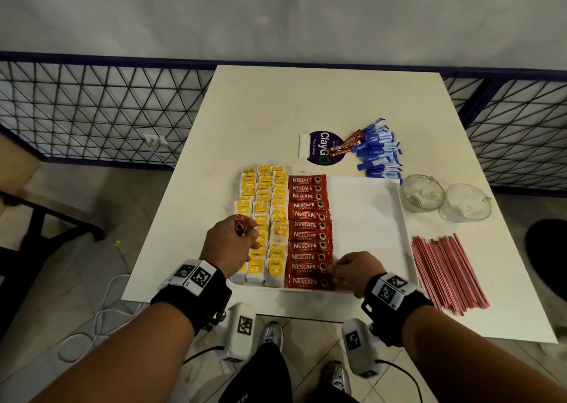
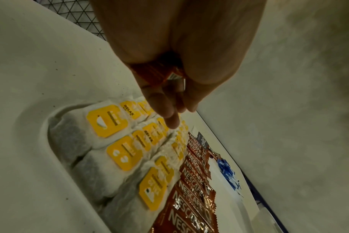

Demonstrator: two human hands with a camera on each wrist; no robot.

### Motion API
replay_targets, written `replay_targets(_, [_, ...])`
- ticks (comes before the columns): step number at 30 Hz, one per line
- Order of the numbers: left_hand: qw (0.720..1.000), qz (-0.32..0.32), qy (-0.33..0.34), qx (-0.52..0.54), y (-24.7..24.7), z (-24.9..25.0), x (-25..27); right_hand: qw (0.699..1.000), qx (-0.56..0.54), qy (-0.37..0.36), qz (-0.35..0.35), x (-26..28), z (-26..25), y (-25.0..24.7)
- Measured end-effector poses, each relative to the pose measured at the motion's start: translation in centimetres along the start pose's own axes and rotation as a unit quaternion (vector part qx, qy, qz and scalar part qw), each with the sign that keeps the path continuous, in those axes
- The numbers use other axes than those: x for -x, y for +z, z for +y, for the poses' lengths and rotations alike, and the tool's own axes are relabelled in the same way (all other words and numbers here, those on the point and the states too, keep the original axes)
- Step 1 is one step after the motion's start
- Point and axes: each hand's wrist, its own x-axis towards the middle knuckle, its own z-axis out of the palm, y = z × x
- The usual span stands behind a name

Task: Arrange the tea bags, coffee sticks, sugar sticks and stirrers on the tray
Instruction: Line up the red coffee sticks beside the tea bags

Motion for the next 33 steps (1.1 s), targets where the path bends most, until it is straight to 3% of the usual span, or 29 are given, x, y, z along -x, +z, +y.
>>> replay_targets(7, [0.999,-0.015,0.02,-0.02,-0.1,0.2,0.1,0.991,0.134,-0.022,-0.002,-0.3,-0.2,0.0])
replay_targets(14, [0.984,-0.071,0.054,-0.151,-0.3,0.8,0.4,0.988,0.145,-0.046,-0.003,0.2,-0.6,-1.0])
replay_targets(17, [0.965,-0.128,0.087,-0.213,0.3,2.2,1.2,0.989,0.026,-0.142,-0.019,1.6,-2.2,-1.3])
replay_targets(19, [0.952,-0.166,0.104,-0.236,1.4,3.3,1.6,0.972,-0.047,-0.227,-0.048,3.2,-4.1,-1.2])
replay_targets(23, [0.918,-0.203,0.152,-0.306,3.4,5.6,1.8,0.947,-0.077,-0.307,-0.048,4.7,-6.2,-1.3])
replay_targets(25, [0.926,-0.215,0.143,-0.277,3.4,6.2,1.9,0.95,-0.069,-0.304,-0.019,4.4,-5.9,-1.8])
replay_targets(28, [0.962,-0.253,0.06,-0.088,2.5,6.0,1.9,0.954,-0.124,-0.271,-0.005,3.8,-4.9,-2.8])
replay_targets(30, [0.963,-0.268,0.009,0.024,1.8,5.6,1.9,0.953,-0.165,-0.255,-0.016,3.7,-4.4,-3.4])
replay_targets(33, [0.961,-0.266,-0.016,0.075,1.7,5.1,2.0,0.96,-0.125,-0.25,-0.006,3.4,-3.8,-3.7])
